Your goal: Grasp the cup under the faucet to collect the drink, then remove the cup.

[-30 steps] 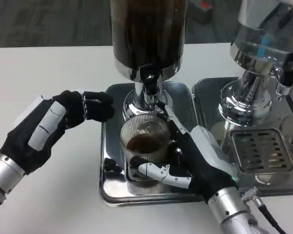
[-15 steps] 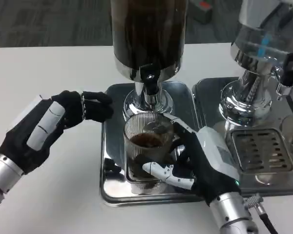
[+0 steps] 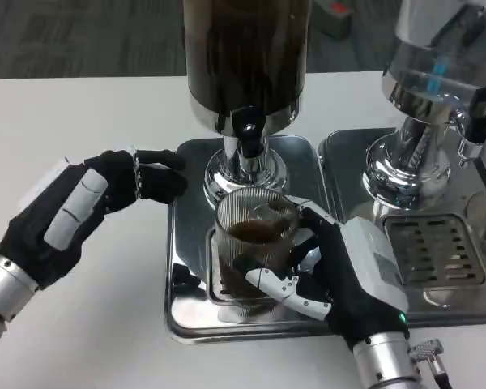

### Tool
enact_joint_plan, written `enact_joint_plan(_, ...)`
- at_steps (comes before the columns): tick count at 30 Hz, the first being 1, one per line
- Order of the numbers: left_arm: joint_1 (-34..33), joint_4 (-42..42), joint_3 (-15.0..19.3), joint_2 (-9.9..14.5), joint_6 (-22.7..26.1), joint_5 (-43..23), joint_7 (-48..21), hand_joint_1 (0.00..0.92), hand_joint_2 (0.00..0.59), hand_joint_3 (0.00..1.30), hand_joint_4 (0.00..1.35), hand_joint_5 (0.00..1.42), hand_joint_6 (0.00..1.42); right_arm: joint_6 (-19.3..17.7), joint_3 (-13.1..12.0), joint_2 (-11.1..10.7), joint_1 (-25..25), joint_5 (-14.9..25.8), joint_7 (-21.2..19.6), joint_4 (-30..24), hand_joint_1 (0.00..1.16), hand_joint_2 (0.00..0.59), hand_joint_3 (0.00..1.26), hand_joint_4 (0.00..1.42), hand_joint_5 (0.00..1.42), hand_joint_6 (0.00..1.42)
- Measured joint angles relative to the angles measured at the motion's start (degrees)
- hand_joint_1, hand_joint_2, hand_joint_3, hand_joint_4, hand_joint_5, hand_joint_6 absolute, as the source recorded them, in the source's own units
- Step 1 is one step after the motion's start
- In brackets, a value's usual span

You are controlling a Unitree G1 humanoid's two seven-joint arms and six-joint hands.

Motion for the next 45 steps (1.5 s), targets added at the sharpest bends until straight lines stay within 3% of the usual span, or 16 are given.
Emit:
enact_joint_plan(15,0.04,0.0,0.0,0.0,-0.26,0.0,-0.01,0.0,0.143,0.44,0.47,0.42,0.44,-1.39,0.5,-0.1,0.08,-0.15,-2.2,1.39,0.4,0.274,0.39,0.53,0.77,1.16)
enact_joint_plan(37,0.03,0.53,-0.18,0.0,-1.07,0.02,-0.01,0.0,0.142,0.43,0.47,0.42,0.45,-7.03,0.4,-0.19,1.35,-0.34,-9.73,3.55,0.3,0.263,0.46,0.6,0.84,1.22)
enact_joint_plan(45,0.02,0.89,-0.28,0.0,-1.57,0.02,-0.01,0.0,0.142,0.43,0.47,0.42,0.46,-7.8,0.39,-0.19,1.46,-0.48,-10.45,3.61,0.3,0.263,0.47,0.61,0.85,1.22)
